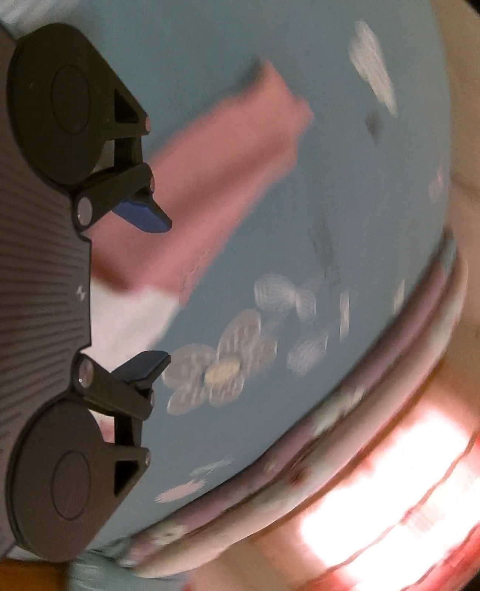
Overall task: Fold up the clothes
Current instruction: 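Grasp the pink cuff of the sleeve with the left gripper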
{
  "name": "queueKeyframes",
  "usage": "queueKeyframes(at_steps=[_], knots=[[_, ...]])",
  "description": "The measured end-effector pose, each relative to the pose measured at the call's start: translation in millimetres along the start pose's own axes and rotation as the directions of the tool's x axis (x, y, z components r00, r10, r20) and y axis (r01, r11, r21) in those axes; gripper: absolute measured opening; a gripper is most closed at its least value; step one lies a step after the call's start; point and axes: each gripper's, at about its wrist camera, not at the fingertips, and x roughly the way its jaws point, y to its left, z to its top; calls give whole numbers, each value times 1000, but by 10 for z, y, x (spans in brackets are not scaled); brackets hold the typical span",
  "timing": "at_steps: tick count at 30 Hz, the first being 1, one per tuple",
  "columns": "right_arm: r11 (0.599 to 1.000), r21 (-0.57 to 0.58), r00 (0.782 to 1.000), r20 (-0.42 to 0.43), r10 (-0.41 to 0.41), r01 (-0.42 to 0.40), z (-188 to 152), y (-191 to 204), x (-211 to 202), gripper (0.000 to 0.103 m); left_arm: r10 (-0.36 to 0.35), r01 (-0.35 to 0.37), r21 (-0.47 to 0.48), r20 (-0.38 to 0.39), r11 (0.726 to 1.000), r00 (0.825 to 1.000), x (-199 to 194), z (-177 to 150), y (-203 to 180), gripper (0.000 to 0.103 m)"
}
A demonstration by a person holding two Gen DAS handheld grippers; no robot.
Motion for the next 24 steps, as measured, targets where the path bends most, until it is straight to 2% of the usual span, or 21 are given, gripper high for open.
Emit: queueKeyframes(at_steps=[3, 6, 7, 13, 17, 19, 21, 22, 24], knots=[[1000, -10, 1000, 2, -9, 10, -8, 17, 2, 103, 14, -15, -97, -10, 995, 1000, -37, -97, 366, 68], [1000, -19, 1000, 4, -21, 21, -19, 42, 6, 103, -19, 17, -186, -5, 982, 1000, -7, -214, 646, 67], [999, -22, 1000, 5, -25, 25, -22, 49, 9, 103, -40, 43, -201, 20, 979, 999, -5, -244, 697, 67], [998, -39, 999, 8, -40, 40, -39, 78, 15, 103, -89, 110, -252, 94, 961, 992, 141, -158, 762, 67], [997, -54, 999, 13, -53, 53, -50, 103, 23, 103, -97, 135, -291, 140, 947, 985, 265, -41, 850, 62], [996, -66, 998, 15, -62, 63, -57, 123, 29, 103, -84, 125, -292, 148, 948, 985, 318, 15, 857, 55], [994, -82, 997, 17, -74, 75, -67, 146, 36, 103, -56, 98, -283, 153, 954, 987, 363, 49, 841, 38], [993, -87, 997, 18, -78, 80, -70, 154, 38, 103, -42, 86, -278, 159, 957, 986, 359, 46, 842, 33], [993, -89, 997, 17, -80, 81, -70, 156, 37, 103, -7, 49, -265, 158, 963, 987, 364, 38, 842, 12]])
